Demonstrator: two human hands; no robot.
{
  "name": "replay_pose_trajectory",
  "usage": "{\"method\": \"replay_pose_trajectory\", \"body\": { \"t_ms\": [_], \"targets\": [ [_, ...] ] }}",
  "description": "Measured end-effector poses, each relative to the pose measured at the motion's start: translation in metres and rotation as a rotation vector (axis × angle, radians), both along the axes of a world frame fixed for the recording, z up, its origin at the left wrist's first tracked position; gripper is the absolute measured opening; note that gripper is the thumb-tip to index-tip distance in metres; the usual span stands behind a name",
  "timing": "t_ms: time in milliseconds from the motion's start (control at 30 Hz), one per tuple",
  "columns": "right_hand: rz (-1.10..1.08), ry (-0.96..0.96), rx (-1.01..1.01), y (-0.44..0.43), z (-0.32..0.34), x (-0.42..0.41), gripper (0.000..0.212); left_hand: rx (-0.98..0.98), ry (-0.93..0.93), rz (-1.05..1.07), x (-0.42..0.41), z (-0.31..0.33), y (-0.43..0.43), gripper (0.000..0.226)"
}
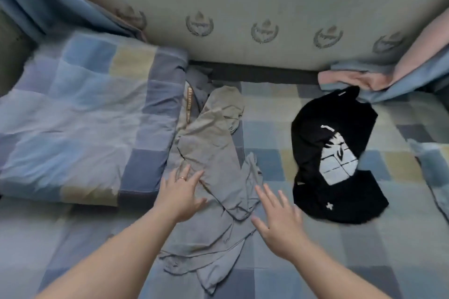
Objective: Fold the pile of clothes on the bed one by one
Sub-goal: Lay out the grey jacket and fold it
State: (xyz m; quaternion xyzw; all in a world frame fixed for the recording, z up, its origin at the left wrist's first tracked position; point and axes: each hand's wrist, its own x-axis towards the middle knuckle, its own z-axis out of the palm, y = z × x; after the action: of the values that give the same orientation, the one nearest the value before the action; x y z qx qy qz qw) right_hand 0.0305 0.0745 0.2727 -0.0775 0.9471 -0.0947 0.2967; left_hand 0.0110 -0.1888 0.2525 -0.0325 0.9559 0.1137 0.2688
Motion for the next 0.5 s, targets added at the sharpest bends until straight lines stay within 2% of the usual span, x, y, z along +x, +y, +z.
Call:
{"method": "replay_pose_trajectory", "body": {
  "t_ms": [167, 300, 400, 500],
  "targets": [
    [0.000, -0.148, 0.047, -0.028, -0.105, -0.024, 0.078, -0.025, -0.164, -0.015, -0.028, -0.120, -0.031, 0.092],
    [0.011, -0.234, 0.060, -0.048, -0.175, -0.044, 0.091, -0.054, -0.204, -0.072, -0.035, -0.188, -0.031, 0.104],
    [0.041, -0.305, 0.073, -0.057, -0.223, -0.048, 0.107, -0.093, -0.139, -0.125, -0.029, -0.223, -0.031, 0.096],
    [0.046, -0.338, 0.121, -0.068, -0.251, -0.040, 0.113, -0.014, -0.109, -0.111, -0.031, -0.238, -0.038, 0.071]
  ]
}}
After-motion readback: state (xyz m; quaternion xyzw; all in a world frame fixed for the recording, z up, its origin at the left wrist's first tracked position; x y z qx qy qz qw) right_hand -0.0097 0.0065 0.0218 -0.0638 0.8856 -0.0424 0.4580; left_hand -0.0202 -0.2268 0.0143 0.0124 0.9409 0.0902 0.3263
